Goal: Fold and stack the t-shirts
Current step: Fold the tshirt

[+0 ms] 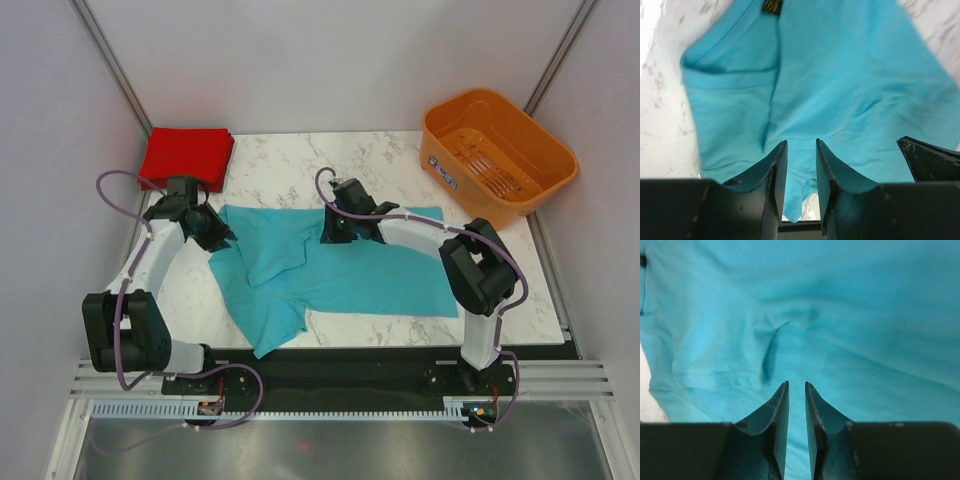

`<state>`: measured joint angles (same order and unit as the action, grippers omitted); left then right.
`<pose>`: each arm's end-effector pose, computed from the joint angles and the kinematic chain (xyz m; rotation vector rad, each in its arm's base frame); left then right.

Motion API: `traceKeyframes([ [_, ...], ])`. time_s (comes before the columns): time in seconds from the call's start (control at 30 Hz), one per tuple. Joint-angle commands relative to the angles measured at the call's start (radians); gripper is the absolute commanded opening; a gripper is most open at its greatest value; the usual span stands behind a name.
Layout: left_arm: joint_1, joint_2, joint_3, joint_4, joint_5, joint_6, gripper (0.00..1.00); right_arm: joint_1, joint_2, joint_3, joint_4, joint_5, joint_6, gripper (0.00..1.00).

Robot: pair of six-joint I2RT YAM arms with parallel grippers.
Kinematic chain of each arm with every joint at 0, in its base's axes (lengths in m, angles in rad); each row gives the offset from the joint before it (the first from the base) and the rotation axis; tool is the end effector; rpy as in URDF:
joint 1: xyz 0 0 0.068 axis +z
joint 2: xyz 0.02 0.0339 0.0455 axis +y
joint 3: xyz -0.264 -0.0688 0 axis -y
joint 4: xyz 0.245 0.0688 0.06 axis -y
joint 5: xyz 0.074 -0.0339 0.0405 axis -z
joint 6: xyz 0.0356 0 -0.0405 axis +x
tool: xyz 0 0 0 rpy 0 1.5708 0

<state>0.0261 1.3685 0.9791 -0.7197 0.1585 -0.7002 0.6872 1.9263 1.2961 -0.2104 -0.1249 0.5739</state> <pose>0.2651 0.0013 0.2369 -0.9213 2.5679 -0.4165 0.3204 0.2687 0.1836 -0.2039 2.5263 0.6990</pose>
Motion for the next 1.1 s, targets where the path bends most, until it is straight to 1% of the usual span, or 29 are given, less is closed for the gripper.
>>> traceKeyframes([
  [0.0, -0.002, 0.084, 0.143, 0.032, -0.037, 0.059, 0.37, -0.077, -0.062, -0.007, -0.030, 0.083, -0.075, 0.26],
  [0.03, 0.000, 0.149, 0.168, 0.039, -0.040, 0.070, 0.33, -0.092, -0.064, -0.012, -0.030, 0.093, -0.088, 0.26],
  [0.1, -0.002, 0.216, 0.225, 0.061, -0.056, 0.073, 0.30, -0.129, -0.052, -0.009, -0.038, 0.145, -0.121, 0.25],
  [0.17, 0.000, 0.293, 0.256, 0.095, -0.059, 0.074, 0.30, -0.164, -0.036, 0.011, -0.059, 0.206, -0.134, 0.25],
  [0.27, 0.000, 0.408, 0.345, 0.101, -0.040, 0.084, 0.30, -0.199, -0.012, 0.029, -0.083, 0.264, -0.161, 0.25],
  [0.3, 0.000, 0.441, 0.395, 0.101, -0.040, 0.084, 0.30, -0.209, -0.004, 0.029, -0.086, 0.295, -0.164, 0.25],
  [0.4, 0.001, 0.546, 0.477, 0.100, -0.066, 0.080, 0.30, -0.241, 0.014, 0.032, -0.093, 0.327, -0.181, 0.26],
  [0.47, 0.003, 0.590, 0.497, 0.095, -0.138, 0.071, 0.29, -0.258, 0.028, 0.042, -0.101, 0.366, -0.204, 0.26],
  [0.5, 0.006, 0.596, 0.494, 0.092, -0.161, 0.065, 0.30, -0.262, 0.040, 0.043, -0.103, 0.379, -0.212, 0.26],
  [0.57, 0.021, 0.607, 0.477, 0.080, -0.278, 0.042, 0.29, -0.273, 0.056, 0.046, -0.101, 0.428, -0.238, 0.27],
  [0.6, 0.040, 0.621, 0.463, 0.077, -0.312, 0.033, 0.29, -0.279, 0.071, 0.049, -0.101, 0.441, -0.246, 0.27],
  [0.83, 0.093, 0.722, 0.498, 0.057, -0.286, 0.031, 0.28, -0.284, 0.117, 0.083, -0.083, 0.455, -0.295, 0.28],
  [1.07, 0.127, 0.768, 0.523, 0.046, -0.284, 0.038, 0.28, -0.284, 0.140, 0.121, -0.073, 0.478, -0.336, 0.31],
])
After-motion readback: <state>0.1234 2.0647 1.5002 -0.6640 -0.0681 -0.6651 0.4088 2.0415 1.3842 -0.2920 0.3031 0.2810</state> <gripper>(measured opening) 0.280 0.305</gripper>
